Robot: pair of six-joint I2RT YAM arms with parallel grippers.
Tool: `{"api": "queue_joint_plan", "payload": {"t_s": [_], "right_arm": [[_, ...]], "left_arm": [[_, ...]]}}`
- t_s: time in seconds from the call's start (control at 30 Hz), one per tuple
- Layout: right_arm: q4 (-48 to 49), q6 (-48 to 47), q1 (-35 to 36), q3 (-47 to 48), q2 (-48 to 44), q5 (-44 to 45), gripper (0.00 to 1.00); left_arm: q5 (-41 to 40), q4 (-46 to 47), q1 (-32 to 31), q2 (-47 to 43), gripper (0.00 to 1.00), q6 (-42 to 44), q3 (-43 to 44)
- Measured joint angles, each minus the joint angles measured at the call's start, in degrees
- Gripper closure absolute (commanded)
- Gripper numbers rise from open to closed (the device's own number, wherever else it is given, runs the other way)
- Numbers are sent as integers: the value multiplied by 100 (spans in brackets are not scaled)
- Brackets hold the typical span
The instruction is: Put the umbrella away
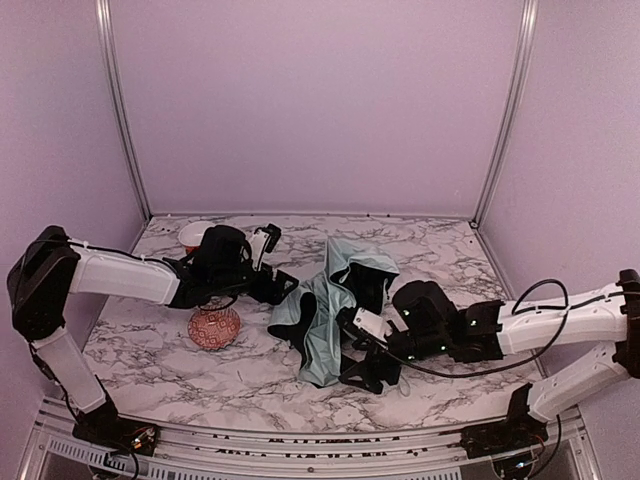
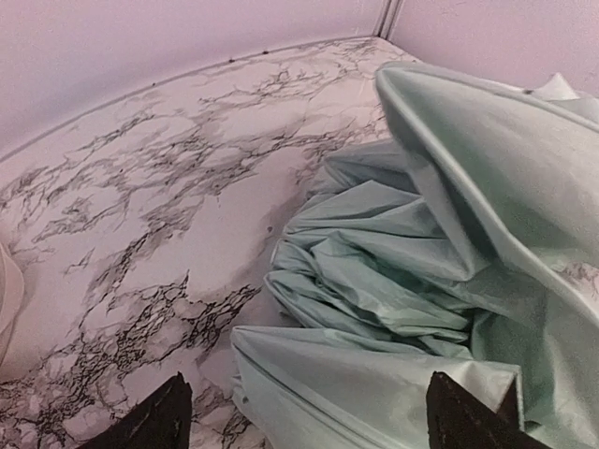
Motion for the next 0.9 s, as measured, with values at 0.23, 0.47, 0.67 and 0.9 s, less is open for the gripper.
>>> {"api": "queue_joint_plan", "payload": {"t_s": [0.23, 0.47, 0.67, 0.9], "right_arm": [[66, -448, -70, 197, 1611, 728, 17], [275, -638, -225, 529, 2308, 765, 76], [308, -673, -402, 577, 2321, 444, 100], [63, -535, -603, 1246, 2179, -306, 100]], "left_arm": [[262, -116, 160, 800, 13, -345, 343], [667, -133, 133, 822, 26, -352, 70], [855, -138, 133, 820, 50, -407, -221], [933, -122, 133, 723, 55, -614, -428]]}}
